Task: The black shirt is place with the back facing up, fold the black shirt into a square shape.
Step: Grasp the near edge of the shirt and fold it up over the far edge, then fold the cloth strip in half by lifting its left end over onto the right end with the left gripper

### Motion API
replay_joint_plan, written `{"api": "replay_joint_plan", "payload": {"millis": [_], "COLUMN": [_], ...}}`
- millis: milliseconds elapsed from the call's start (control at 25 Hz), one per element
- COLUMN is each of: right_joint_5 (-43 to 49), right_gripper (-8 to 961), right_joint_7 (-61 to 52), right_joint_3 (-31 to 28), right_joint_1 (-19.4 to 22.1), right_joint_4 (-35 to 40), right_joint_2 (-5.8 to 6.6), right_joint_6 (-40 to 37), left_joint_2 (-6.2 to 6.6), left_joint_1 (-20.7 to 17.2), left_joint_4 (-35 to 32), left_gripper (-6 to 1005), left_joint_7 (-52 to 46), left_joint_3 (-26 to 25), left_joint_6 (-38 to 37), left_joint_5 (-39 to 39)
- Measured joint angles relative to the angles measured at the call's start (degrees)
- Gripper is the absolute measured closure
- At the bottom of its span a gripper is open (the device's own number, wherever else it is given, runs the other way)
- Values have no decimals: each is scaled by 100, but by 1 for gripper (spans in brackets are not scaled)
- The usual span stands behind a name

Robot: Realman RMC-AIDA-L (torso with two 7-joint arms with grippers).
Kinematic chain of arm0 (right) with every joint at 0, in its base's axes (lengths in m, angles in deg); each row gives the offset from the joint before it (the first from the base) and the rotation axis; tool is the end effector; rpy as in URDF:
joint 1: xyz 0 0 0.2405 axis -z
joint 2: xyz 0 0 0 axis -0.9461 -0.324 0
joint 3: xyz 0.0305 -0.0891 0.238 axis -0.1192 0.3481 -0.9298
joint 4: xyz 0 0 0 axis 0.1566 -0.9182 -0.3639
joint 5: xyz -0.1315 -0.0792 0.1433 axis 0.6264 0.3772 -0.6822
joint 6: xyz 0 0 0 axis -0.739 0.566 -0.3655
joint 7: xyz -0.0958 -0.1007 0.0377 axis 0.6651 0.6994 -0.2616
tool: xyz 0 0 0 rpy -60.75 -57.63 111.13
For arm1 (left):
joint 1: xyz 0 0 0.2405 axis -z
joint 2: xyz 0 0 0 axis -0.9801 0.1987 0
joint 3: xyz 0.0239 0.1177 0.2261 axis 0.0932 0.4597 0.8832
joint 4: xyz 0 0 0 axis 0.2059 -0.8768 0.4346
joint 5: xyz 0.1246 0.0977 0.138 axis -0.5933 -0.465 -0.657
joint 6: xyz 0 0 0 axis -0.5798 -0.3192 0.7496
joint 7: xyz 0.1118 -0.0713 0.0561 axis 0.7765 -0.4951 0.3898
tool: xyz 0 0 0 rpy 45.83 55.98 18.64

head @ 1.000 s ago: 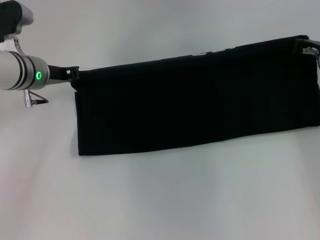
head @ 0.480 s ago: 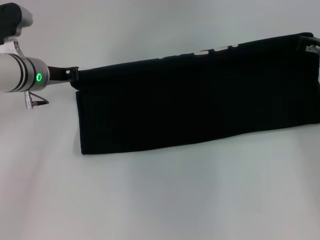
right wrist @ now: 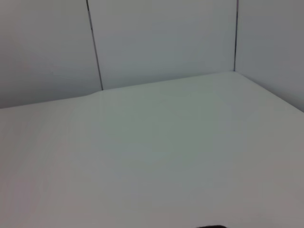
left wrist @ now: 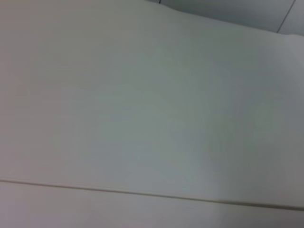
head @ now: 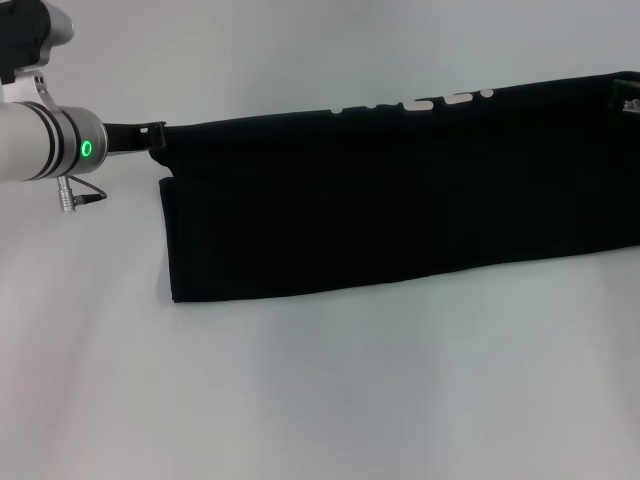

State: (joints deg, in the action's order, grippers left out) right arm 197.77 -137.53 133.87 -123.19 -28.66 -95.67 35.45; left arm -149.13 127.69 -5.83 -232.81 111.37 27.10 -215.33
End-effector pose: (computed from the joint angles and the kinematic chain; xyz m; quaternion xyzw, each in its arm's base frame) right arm 0.2755 0.4949 0.0381 -0.6238 0.4559 0.1442 0.6183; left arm -0.2474 0.4763 0.0195 -0.7137 -0.5255 -0.1065 0.4506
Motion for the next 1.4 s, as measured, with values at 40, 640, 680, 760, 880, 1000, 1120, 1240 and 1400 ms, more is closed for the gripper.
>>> {"api": "replay_joint_plan", "payload": {"millis": [40,640,680,760,880,1000,1120,1240,1400], "right_joint_5": [-1,17,15,12,7,5,-1,-3,-9], "right_gripper": [890,745,728,665,522,421,341,261,191], "right_joint_7": [0,47,43,16,1,0,0,-1,7], "right_joint_3": [-7,25,19,-6,-149,-334,-412,-532,-944], "right_joint_1": [1,-41,-36,-26,24,162,312,389,485], "right_joint_4": [-1,200,261,411,674,1046,1428,1593,1691], "right_joint_2": [0,198,242,349,446,447,404,395,429], "right_joint_6": [-7,-503,-619,-925,-1378,-1810,-2155,-2380,-2893], "left_joint_2": [-8,-5,-11,-17,-16,-16,37,203,302], "left_joint_1": [-9,-41,-47,-47,4,31,42,52,-66], "left_joint_4": [-21,-15,-27,-40,-7,-4,5,41,-181], "left_gripper": [967,966,966,967,967,967,906,846,670], "left_joint_7": [18,27,27,52,180,240,228,91,-36], "left_joint_3": [2,3,3,5,7,6,2,-57,-103], "left_joint_6": [1,0,4,5,-15,-69,-146,-327,-772], "left_joint_5": [19,34,40,53,56,56,56,58,182]}}
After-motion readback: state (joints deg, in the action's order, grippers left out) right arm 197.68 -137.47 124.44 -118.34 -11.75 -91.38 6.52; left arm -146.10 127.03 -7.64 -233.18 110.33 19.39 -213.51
